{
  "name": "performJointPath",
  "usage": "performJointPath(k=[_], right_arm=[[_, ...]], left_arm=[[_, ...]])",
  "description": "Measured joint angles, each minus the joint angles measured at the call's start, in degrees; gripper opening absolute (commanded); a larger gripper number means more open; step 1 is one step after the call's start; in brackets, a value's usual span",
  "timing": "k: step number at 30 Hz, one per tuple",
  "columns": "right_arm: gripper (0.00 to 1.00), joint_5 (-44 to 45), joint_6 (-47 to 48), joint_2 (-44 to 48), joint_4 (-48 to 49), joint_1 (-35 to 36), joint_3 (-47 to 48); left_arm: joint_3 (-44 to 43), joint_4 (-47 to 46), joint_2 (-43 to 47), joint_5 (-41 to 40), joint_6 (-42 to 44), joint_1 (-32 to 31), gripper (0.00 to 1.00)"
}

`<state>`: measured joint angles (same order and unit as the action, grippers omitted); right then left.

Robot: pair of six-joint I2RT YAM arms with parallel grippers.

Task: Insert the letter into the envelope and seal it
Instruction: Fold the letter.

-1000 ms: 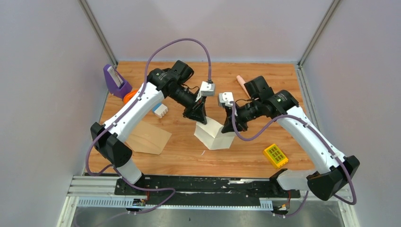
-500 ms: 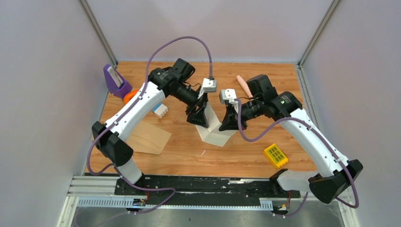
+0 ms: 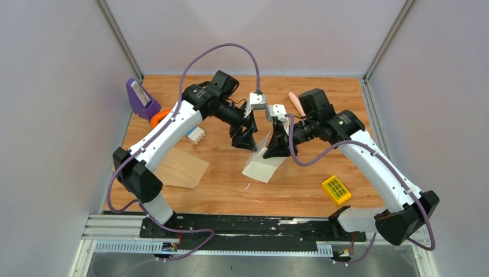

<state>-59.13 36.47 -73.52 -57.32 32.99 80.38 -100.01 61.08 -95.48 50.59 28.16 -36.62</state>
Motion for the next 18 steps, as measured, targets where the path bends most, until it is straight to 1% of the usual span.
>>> performJointPath(k=[4,12,18], right_arm=[[0.00,0.4,-2.0,-0.2,2.3,0.0,0.0],[0.00,4.0,-6.6,-0.3,8.7,0.0,-0.4],[0.00,5.8,-7.5,1.4,10.4,-0.2,-3.3]], left_arm=[[0.0,-0.7,0.0,-0.2,-0.5,0.0,1.00],[0.0,-0.3,0.2,0.2,-0.4,0.0,1.00],[0.0,0.0,1.9,-0.8,-0.2,1.0,1.00]])
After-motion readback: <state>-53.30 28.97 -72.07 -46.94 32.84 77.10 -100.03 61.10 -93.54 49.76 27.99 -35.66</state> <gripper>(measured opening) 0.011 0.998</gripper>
